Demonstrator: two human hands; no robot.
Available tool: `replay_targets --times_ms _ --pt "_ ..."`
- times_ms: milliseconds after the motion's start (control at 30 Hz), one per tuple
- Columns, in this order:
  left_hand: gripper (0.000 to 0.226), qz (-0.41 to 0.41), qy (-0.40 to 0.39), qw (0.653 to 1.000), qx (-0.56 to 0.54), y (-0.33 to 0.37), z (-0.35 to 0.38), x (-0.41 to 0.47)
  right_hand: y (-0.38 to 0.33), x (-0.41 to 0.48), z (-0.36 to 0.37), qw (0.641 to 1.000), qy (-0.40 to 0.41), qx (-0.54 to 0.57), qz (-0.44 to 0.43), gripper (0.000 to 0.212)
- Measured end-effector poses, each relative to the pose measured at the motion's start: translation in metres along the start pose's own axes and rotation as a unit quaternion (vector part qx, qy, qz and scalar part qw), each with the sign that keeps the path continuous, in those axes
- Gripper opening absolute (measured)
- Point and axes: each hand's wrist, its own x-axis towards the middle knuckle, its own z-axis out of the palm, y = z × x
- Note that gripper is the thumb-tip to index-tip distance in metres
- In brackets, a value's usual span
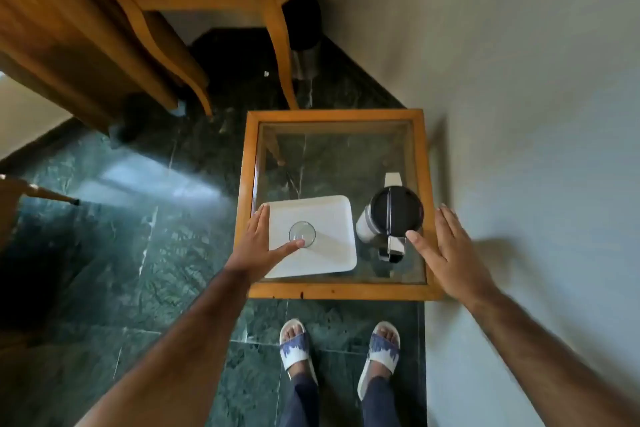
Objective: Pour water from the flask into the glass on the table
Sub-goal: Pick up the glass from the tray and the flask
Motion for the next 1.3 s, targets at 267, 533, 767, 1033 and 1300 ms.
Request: replay_targets --times_ms 267,533,767,1033,1300 --pt "0.134 -0.097 -0.019 0.995 -0.023 -0.058 0.083 0.039 0.017 -0.001 0.075 0.958 0.048 0.278 0.042 0.088" --pt "0.082 -0.11 0.112 0.963 -0.219 -0.075 0.139 0.064 0.002 -0.005 0.113 0.887 0.134 0.438 0.052 0.055" --pt "0.069 -0.099 0.171 0.937 -0.289 -0.074 0.158 0.074 -0.012 0.001 0.141 0.803 0.232 0.549 0.021 0.037" --pt "0.068 -0.056 0.167 0.95 -0.256 -0.077 0.149 0.086 0.011 0.018 0.138 0.76 0.294 0.579 -0.044 0.04" --pt "0.067 -0.043 0.158 0.952 -0.258 -0.072 0.121 0.073 0.021 0.027 0.097 0.736 0.274 0.618 -0.049 0.04"
